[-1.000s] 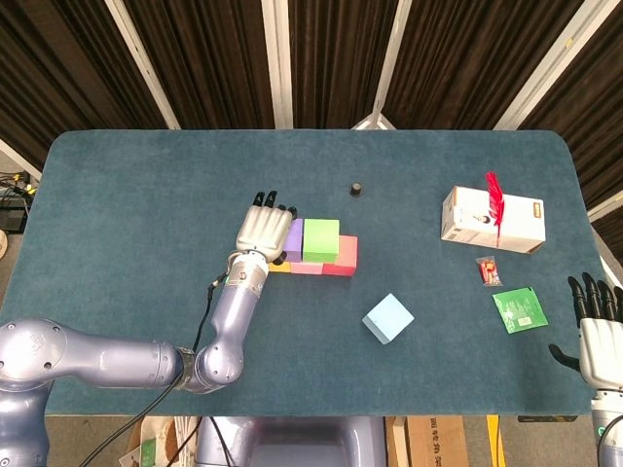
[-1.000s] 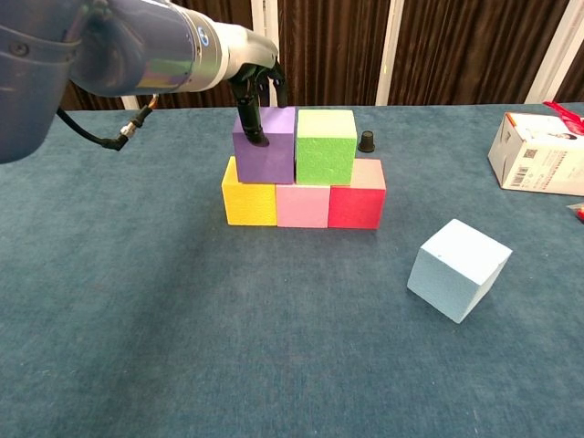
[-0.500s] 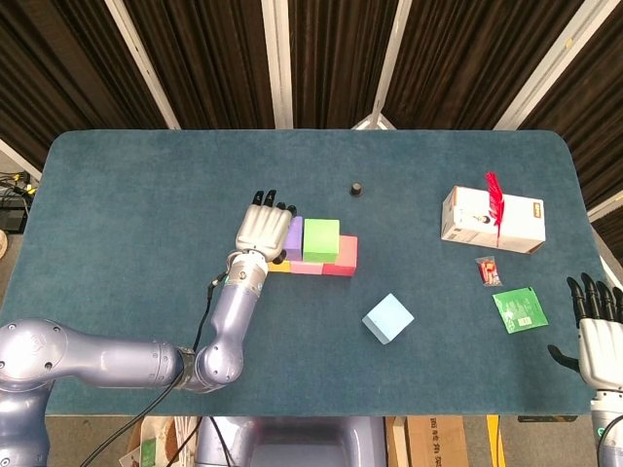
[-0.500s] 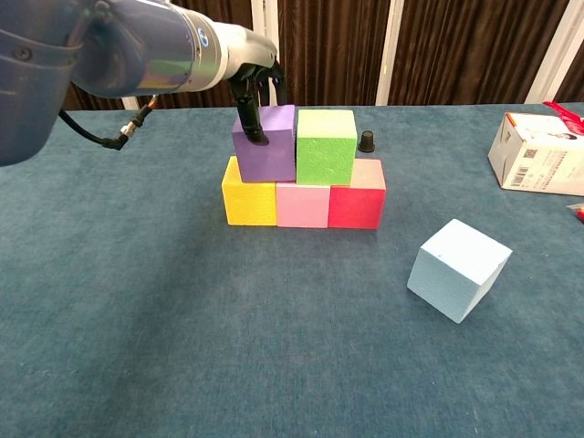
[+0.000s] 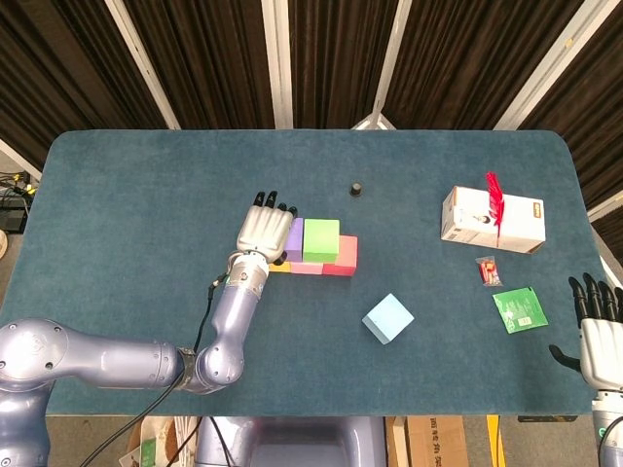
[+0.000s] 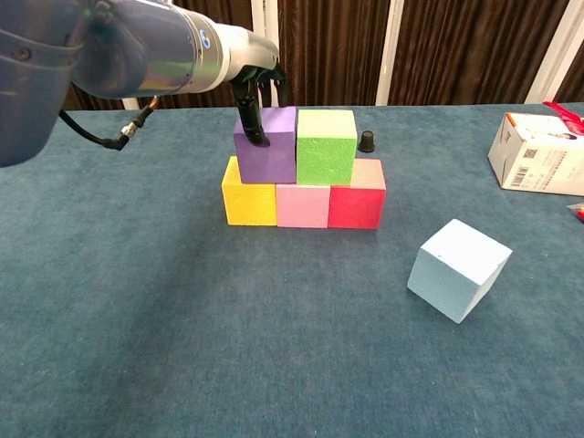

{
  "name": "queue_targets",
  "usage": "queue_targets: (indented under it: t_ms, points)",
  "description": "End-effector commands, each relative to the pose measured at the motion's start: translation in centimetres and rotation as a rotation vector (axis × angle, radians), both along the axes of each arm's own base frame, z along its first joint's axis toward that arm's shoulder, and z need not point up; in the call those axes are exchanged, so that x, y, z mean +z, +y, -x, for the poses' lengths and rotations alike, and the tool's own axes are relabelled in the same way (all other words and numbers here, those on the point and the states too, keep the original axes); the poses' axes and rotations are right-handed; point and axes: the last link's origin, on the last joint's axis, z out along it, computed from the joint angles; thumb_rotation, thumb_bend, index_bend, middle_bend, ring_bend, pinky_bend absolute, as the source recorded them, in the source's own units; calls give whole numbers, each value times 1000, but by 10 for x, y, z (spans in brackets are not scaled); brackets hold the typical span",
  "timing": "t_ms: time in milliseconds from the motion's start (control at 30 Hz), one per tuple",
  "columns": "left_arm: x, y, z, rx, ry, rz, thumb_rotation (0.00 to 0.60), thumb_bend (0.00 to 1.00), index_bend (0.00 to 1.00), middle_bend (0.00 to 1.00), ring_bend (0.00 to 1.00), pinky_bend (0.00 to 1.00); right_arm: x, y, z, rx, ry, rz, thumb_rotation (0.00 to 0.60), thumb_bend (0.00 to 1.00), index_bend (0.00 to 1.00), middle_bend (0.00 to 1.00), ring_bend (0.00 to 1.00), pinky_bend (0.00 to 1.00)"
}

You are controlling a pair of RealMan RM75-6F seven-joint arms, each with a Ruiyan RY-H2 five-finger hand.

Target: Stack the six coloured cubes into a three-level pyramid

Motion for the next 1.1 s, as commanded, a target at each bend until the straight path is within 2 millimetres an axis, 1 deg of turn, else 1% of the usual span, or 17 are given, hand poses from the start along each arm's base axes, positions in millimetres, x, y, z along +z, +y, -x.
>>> queue_targets:
  t_ms: [33,900,1033,1100]
  points:
    - [0,0,0,-3,2,-1,600,351,245,208,0,0,0,0,0,1,-1,-1,600,129,0,26,0,0]
    - [1,-4,-3,-21,11,5,600,351,206,164,0,0,1,-1,1,-3,-3,12,600,129,0,27,0,0]
    - [2,-4,-3,-21,18,4,600,351,197,136,0,0,2,-1,1,-4,-2,14,600,129,0,27,0,0]
    - [4,-5,-5,-25,20,4,600,351,179,94,0,0,2,-1,2,-5,1,13,600,129,0,27,0,0]
